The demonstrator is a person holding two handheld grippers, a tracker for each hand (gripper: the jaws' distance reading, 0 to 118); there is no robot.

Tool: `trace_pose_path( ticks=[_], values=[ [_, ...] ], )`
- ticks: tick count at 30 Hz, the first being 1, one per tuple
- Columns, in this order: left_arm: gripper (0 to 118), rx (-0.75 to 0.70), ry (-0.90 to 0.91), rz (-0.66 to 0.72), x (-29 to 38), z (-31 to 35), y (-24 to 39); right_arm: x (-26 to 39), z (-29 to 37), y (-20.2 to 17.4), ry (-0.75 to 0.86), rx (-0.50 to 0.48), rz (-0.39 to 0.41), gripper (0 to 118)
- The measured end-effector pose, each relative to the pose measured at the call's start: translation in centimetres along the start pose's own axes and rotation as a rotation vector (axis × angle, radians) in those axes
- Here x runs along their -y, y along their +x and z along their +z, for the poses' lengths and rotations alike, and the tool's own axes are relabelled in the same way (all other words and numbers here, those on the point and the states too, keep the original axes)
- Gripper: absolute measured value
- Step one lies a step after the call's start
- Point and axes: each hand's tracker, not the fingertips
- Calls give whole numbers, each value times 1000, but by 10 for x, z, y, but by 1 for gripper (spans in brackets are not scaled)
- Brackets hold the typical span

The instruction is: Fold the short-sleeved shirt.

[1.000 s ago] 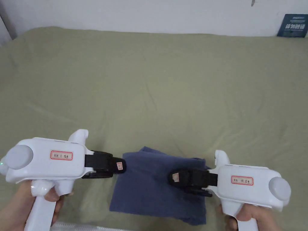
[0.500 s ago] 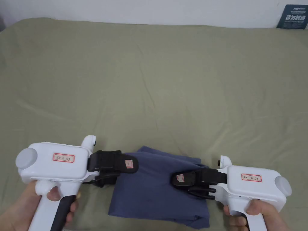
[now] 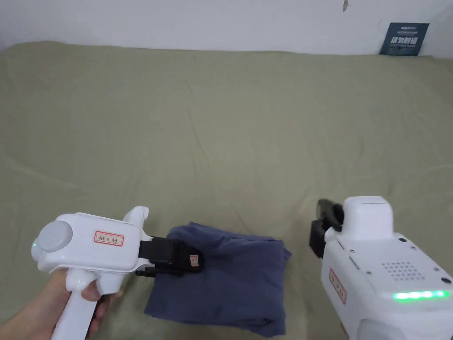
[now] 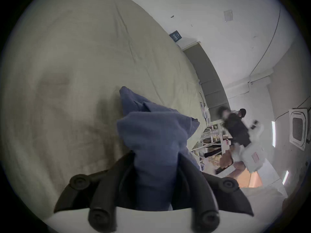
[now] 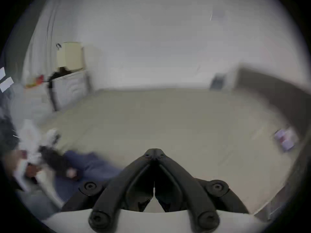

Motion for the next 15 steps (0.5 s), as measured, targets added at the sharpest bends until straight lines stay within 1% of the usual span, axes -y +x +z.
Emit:
trace_pose_path(
  ticks=[2, 3, 4, 5, 6, 8, 11, 13, 15],
  values=[
    [24, -2, 7, 10, 1, 1, 2, -3, 3, -2, 50, 79, 75, 0],
    [24, -3, 11, 16, 1, 1, 3, -7, 1, -1, 24, 65, 57, 0],
    [24, -1, 8, 22, 0, 2, 3, -10, -1, 0, -17, 26, 30, 0],
    [24, -3, 13, 25, -1, 4, 3, -13, -7, 4, -56, -6, -22, 0],
    [24, -7, 14, 25, -1, 6, 8, -14, -9, 5, -50, -1, -52, 0],
    [24, -11, 28, 15, -2, 13, 12, -16, -11, 2, -46, 4, -34, 0],
    [24, -9, 53, 20, -9, 32, 11, -20, -12, -1, -45, -5, -30, 0],
    [24, -23, 75, 27, -14, 53, 4, -23, -13, -10, -39, -15, -21, 0],
    [24, -80, 113, 25, -20, 82, -4, -26, -17, -28, -31, -49, 3, 0]
  ],
)
